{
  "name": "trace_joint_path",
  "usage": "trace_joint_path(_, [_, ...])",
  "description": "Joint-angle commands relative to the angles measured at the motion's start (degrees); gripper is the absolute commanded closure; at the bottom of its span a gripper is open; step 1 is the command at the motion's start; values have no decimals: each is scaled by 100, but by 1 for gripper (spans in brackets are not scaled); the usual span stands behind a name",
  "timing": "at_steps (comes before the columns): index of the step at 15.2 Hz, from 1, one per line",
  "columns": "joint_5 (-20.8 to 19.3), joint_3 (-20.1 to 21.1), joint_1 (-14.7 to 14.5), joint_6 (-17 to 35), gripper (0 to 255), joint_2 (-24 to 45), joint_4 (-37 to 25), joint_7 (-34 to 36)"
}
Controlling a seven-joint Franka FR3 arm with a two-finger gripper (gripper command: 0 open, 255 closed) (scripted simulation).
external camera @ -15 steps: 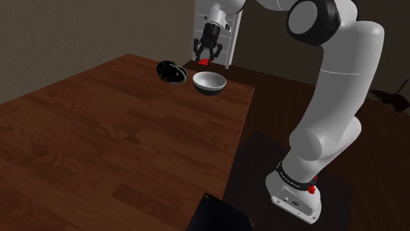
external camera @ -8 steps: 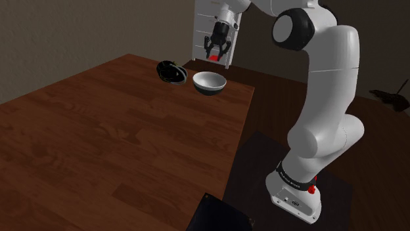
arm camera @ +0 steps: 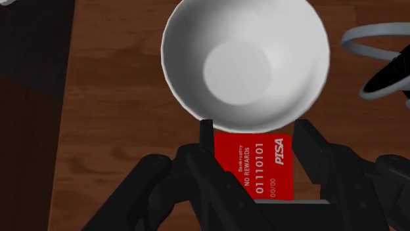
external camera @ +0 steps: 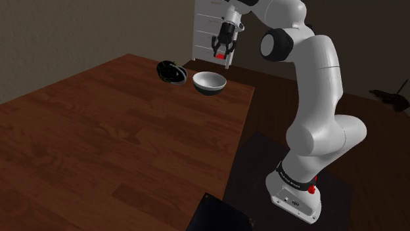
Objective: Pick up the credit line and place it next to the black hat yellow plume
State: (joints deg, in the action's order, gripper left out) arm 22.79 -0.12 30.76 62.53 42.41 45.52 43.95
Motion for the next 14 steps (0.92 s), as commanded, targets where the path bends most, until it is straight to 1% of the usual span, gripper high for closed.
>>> trace_joint_path(1, [-25, -23, -17, 196, 255, -81, 287, -93])
trace_joint_path(7, [-81, -72, -73, 743, 255, -276, 1067, -317])
trace_joint_path(14, [-118, -105, -122, 1276, 255, -340, 1698, -519])
